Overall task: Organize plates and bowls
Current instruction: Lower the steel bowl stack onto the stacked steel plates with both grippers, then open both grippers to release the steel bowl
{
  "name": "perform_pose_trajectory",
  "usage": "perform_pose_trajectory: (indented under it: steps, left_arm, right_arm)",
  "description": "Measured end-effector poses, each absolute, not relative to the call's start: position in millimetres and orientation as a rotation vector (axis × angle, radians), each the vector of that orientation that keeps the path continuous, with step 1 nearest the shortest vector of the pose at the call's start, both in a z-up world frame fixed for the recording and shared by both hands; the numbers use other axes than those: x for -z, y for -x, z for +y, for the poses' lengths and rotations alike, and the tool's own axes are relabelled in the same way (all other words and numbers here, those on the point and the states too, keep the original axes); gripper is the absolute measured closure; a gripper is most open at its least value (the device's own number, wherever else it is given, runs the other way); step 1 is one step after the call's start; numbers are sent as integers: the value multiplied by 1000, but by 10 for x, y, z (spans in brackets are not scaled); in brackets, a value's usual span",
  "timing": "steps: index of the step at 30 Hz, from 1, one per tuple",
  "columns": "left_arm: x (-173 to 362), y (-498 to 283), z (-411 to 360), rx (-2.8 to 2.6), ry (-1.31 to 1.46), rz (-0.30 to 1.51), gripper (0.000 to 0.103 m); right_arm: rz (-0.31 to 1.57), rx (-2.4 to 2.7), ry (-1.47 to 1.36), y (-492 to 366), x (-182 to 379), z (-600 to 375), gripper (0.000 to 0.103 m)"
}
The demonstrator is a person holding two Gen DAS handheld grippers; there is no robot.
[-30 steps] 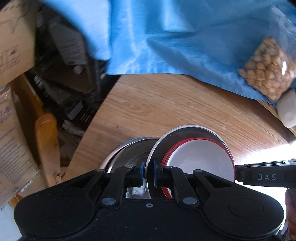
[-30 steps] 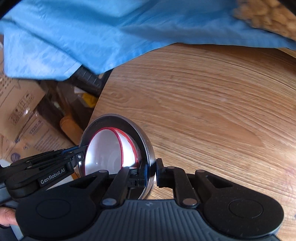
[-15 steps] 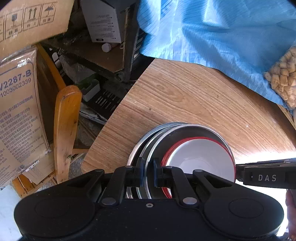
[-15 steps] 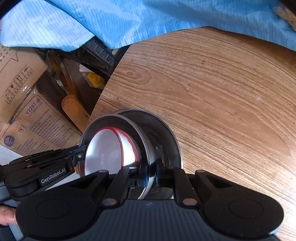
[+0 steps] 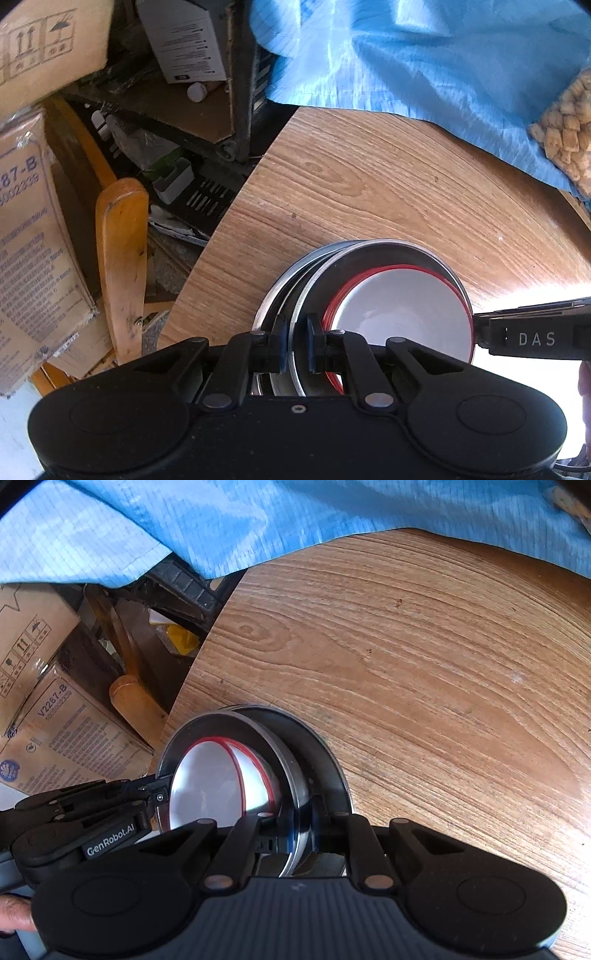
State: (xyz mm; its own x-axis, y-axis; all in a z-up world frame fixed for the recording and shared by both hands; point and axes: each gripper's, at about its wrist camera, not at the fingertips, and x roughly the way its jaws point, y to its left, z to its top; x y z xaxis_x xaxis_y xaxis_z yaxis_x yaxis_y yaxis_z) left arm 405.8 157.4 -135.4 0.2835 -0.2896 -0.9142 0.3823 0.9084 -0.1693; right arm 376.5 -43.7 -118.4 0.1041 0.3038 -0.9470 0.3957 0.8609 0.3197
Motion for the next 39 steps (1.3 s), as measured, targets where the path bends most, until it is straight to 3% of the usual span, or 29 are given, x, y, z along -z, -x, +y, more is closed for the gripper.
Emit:
perform_pose_trajectory:
  steps: [25,31,33,37,39]
  left_arm:
    - [1402,-4216,1030,567,-116,1172,90]
    - [1389,-4211,1058,563,-112,1175,87]
    - [1369,-4192,1065,548,-125,1162,76]
    - [1346,-4166,1114,543,-127,1143,73]
    - [1332,-4152,1127,520,-143,1127,56]
  right_arm:
    - [1415,231,-632,-3570,1063,-994,91]
    - [1408,241,-578,-3553,986,-949,83]
    - [1397,244,-570,-3541,959,-951,80]
    - [1386,249,-572,-3492,919,-944,76]
    - [1378,254,-567,-3460,902,-920,76]
